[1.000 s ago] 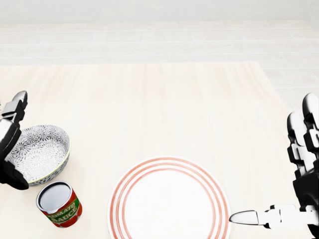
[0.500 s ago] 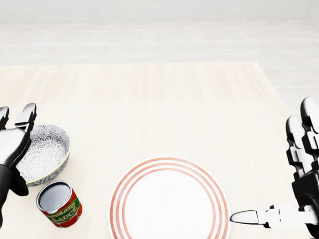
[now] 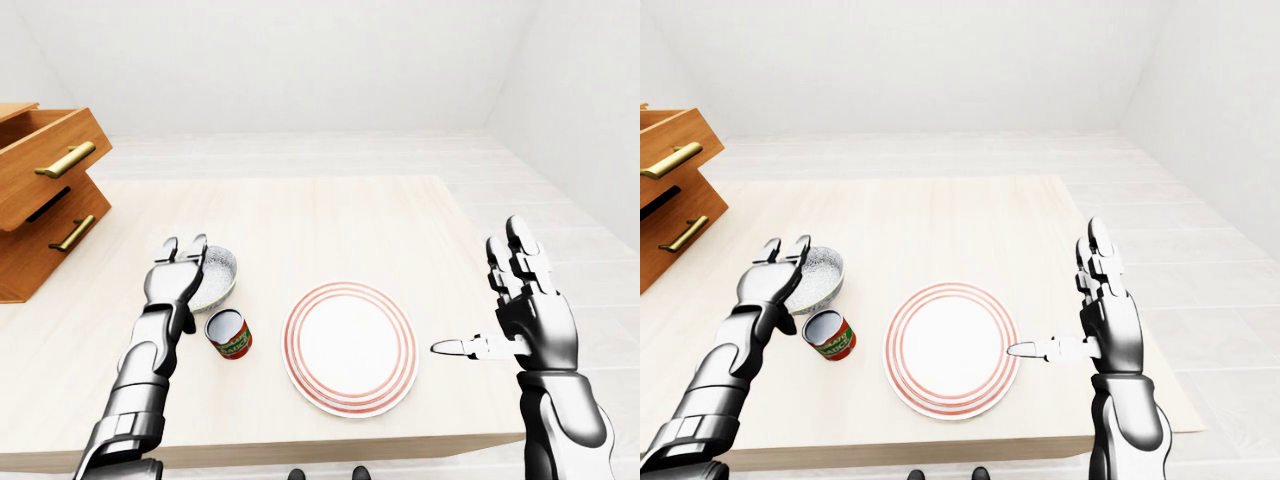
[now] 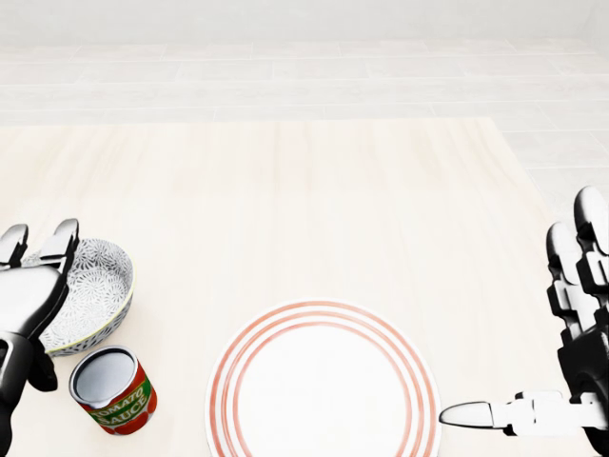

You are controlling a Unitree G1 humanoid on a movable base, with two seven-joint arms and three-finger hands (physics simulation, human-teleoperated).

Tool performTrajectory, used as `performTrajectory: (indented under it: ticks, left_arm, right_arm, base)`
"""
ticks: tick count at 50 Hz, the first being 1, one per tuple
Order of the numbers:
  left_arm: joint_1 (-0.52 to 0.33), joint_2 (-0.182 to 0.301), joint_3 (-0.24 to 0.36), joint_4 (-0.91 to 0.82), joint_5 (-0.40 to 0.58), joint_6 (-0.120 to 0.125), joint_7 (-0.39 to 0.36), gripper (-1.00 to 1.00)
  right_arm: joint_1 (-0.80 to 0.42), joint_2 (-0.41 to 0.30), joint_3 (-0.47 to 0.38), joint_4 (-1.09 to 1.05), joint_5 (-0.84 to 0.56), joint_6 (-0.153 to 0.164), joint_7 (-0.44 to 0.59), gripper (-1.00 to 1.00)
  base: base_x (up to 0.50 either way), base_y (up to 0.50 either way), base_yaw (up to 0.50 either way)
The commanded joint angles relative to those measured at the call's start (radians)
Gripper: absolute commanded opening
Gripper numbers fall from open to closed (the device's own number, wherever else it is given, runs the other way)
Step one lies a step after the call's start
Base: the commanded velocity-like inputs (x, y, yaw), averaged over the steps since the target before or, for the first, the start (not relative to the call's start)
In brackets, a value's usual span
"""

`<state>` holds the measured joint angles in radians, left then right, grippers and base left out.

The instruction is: Put the bowl on the plate.

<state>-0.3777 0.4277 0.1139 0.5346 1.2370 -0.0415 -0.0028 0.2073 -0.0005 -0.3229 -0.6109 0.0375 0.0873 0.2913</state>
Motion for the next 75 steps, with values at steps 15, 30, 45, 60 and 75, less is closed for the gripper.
performTrajectory:
  ticks: [15,30,45,60,75]
  left_arm:
    - [0.005,-0.006,-0.023,0.085,0.000,-0.021,0.075,1.00]
    - [-0.002,-0.009,-0.037,0.142,0.000,-0.028,0.113,1.00]
    - [-0.008,-0.004,-0.054,0.221,-0.011,-0.044,0.175,1.00]
    - [0.000,-0.002,-0.058,0.230,-0.020,-0.046,0.175,1.00]
    - [-0.022,0.003,-0.062,0.279,-0.027,-0.046,0.200,1.00]
  right_arm:
    - [-0.015,-0.009,0.000,-0.040,-0.011,0.000,-0.017,1.00]
    - [-0.026,-0.010,-0.001,-0.057,-0.022,0.000,-0.020,1.00]
    - [-0.022,-0.006,0.001,-0.033,-0.019,0.000,-0.022,1.00]
    - [-0.018,-0.006,0.000,-0.038,-0.012,0.000,-0.022,1.00]
    - [-0.012,-0.003,0.002,-0.042,-0.018,0.000,-0.021,1.00]
  base:
    - [0.00,0.00,0.00]
    - [0.00,0.00,0.00]
    - [0.00,0.00,0.00]
    - [0.00,0.00,0.00]
    - [0.00,0.00,0.00]
